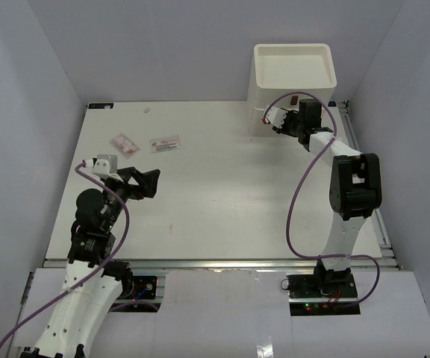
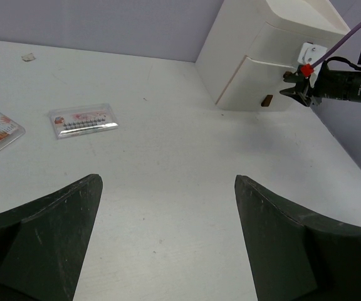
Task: Organize the makeup
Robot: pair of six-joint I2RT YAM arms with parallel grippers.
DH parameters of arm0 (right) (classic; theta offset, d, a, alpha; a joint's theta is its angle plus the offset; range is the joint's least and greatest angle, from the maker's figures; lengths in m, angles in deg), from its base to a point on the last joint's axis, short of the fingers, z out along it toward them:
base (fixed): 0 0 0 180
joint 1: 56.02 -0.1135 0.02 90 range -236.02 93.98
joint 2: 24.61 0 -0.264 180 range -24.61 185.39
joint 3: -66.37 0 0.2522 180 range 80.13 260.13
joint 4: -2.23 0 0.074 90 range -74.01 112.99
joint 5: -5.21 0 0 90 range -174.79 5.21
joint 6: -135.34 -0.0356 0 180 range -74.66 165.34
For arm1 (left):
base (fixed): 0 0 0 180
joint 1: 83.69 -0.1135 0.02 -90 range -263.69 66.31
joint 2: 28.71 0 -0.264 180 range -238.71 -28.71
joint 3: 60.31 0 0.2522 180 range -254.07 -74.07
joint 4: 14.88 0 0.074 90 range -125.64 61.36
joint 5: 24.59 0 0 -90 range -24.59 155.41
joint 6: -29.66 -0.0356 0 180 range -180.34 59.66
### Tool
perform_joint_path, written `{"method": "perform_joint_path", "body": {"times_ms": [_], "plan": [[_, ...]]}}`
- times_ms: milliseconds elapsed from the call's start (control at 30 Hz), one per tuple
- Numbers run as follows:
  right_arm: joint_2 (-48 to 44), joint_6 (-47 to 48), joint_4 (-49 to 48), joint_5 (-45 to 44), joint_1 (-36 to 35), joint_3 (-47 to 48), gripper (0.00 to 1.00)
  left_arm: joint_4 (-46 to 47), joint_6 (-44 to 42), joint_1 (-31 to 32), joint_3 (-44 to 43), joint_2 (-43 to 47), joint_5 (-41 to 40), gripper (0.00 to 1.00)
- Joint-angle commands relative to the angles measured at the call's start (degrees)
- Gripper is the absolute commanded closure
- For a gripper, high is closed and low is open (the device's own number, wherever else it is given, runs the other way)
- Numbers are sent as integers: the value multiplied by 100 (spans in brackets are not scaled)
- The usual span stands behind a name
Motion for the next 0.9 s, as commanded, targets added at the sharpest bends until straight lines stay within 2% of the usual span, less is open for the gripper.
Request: {"method": "perform_joint_path", "body": {"times_ms": [0,267,367,467,633,867], "plan": [[139,-554,-994,-400,-43,158,50,58,-46,-35,-5,-31,97,2],[-352,-944,-1072,33,-36,-648,48,66,-46,-54,-5,-32,98,2],[-698,-1559,-944,334,-5,-1000,48,66,-46,-61,-5,-30,110,2],[-1036,-2403,-920,722,100,-1270,48,66,-45,-54,4,-28,133,2],[-1353,-4280,-1417,1312,317,-1905,45,70,-38,-61,-5,-21,142,2],[-1021,-7413,-2555,1423,668,-2216,38,66,-46,-66,-1,-39,129,2]]}}
